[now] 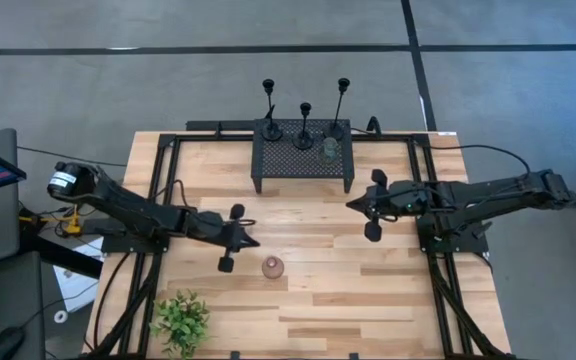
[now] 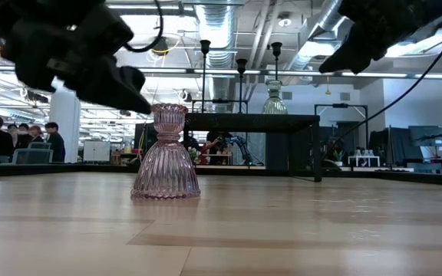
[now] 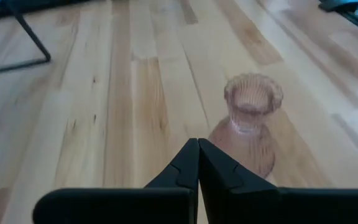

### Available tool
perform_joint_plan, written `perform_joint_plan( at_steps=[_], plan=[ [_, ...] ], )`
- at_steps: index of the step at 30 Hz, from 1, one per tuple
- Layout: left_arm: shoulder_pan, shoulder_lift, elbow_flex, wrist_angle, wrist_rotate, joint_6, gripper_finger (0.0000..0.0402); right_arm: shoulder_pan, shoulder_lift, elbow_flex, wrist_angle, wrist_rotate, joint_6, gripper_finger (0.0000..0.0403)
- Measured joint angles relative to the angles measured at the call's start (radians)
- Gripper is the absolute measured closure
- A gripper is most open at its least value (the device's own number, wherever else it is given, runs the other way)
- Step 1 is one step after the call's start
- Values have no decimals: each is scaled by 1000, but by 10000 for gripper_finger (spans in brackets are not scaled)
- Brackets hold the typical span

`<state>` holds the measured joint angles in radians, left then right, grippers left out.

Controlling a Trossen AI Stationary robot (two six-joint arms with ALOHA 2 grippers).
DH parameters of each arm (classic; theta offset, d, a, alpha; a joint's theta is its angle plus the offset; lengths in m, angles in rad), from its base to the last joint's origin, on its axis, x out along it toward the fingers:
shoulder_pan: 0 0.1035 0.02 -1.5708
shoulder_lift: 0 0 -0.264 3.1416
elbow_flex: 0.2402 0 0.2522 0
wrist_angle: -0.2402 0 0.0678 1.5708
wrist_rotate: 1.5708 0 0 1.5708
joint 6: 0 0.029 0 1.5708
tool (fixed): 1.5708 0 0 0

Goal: Pick & Place candle stick holders
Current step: Put the purple candle holder on the shelf

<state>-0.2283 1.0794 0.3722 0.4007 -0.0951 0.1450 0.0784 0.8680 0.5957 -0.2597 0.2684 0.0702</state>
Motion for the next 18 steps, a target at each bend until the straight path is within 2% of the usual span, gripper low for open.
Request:
perform_joint_plan(
  at_steps=[3,11,18],
  plan=[
    [32,-16,-63,108,65,15,396,0,5,1,19,0,-1,402],
    [84,-124,-165,117,217,12,396,-4,65,1,78,-1,-6,402],
    [83,-111,-226,117,237,161,396,-45,138,1,110,-2,-25,402]
  ],
)
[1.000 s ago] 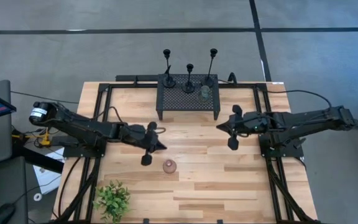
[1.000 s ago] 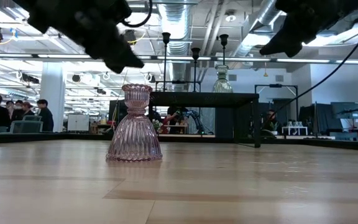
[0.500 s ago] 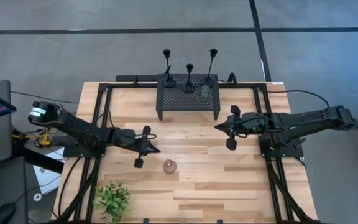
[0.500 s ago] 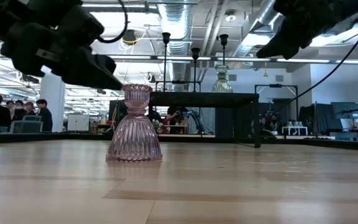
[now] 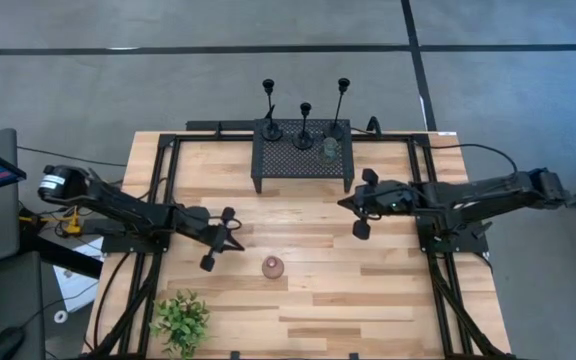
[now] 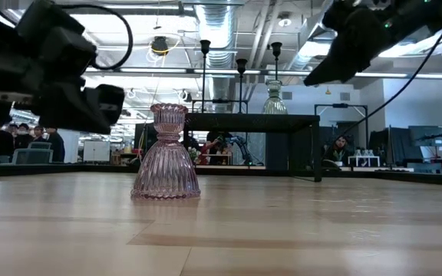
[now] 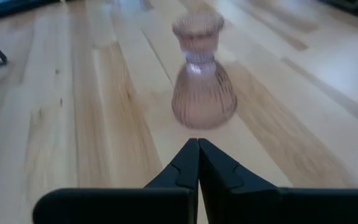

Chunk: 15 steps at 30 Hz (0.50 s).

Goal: Pick & Place candle stick holders
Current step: Put the purple candle holder on the shelf

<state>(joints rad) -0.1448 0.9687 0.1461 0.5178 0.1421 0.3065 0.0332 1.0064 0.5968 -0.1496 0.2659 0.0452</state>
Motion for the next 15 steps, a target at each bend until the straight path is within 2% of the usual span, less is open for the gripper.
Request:
perform_joint_plan(
  at_steps=[3,8,15],
  plan=[
    [0,15,-2,17,9,-4,396,-11,19,0,41,-5,0,402],
    [0,35,-2,72,100,-4,396,-16,29,0,60,-7,0,402],
    [0,42,-2,111,75,-20,395,-15,27,0,71,-7,0,402]
  ],
)
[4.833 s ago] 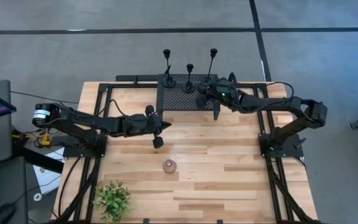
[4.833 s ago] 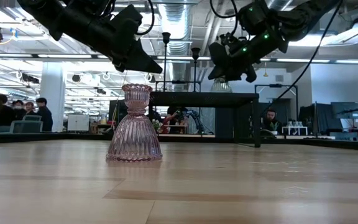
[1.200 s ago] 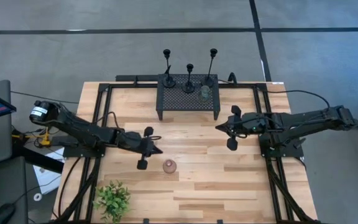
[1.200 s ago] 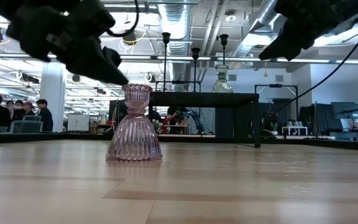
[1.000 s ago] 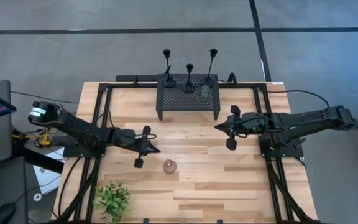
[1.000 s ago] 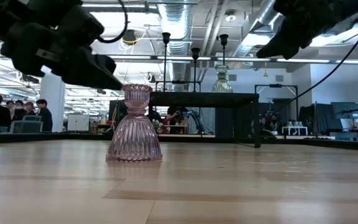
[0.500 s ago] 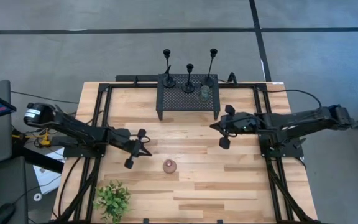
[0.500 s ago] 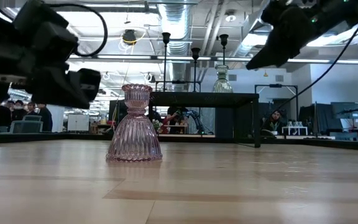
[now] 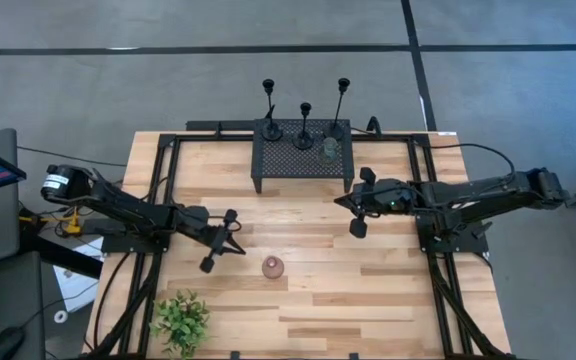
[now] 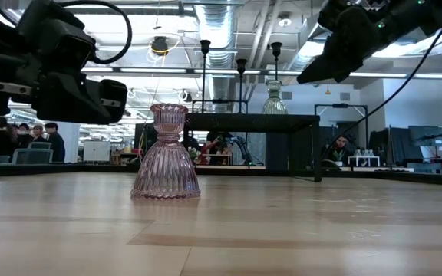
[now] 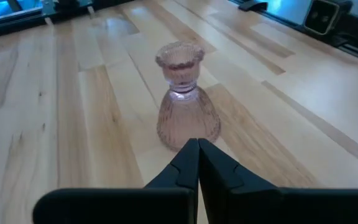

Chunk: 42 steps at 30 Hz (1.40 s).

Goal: Pick & Place candle stick holders
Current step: Put the purple candle holder on the shelf

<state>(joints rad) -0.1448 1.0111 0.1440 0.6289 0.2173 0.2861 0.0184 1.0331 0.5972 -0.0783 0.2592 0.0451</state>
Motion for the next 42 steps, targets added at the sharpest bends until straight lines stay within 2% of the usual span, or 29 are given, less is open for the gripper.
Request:
perform_joint_plan(
  at_steps=[7,18,25,29,36,42],
  plan=[
    [0,54,0,32,-7,-60,357,0,0,0,0,0,0,402],
    [0,244,0,249,-7,-176,237,0,0,0,1,0,5,402],
    [0,354,26,399,-7,-187,171,0,0,0,1,0,5,402],
    [0,412,86,409,-7,-187,156,0,0,0,1,0,5,402],
    [0,541,190,408,-5,-188,158,0,0,0,-4,0,1,402],
    [-13,569,246,414,28,-236,158,0,0,0,-29,0,1,402]
  ],
)
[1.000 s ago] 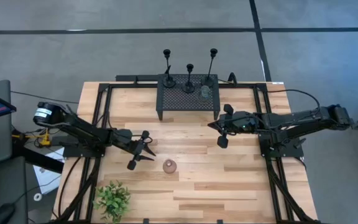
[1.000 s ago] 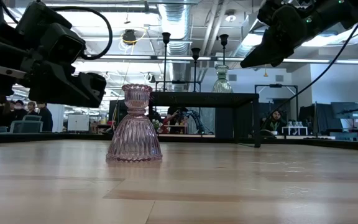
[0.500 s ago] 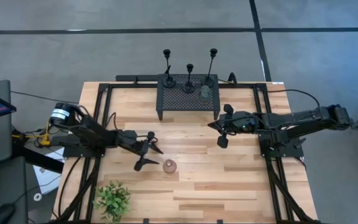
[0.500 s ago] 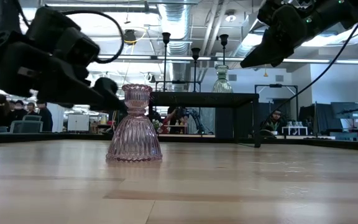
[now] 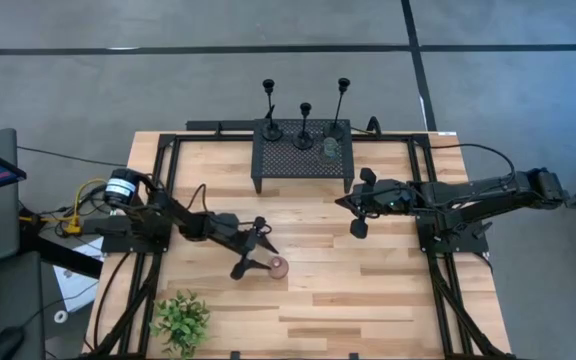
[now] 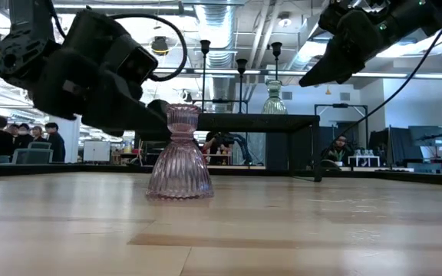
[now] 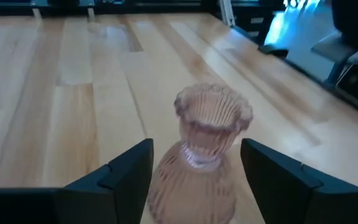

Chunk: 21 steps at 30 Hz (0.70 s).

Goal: Pick & Place candle stick holders
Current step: Put the purple candle holder on the shelf

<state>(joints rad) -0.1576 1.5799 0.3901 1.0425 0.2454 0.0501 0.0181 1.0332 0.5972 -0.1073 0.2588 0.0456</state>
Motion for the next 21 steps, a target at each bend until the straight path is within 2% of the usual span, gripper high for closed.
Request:
perform_joint_plan(
  at_steps=[21],
  plan=[
    [-21,0,40,-15,-8,-37,99,0,0,0,-2,0,-2,402]
  ],
)
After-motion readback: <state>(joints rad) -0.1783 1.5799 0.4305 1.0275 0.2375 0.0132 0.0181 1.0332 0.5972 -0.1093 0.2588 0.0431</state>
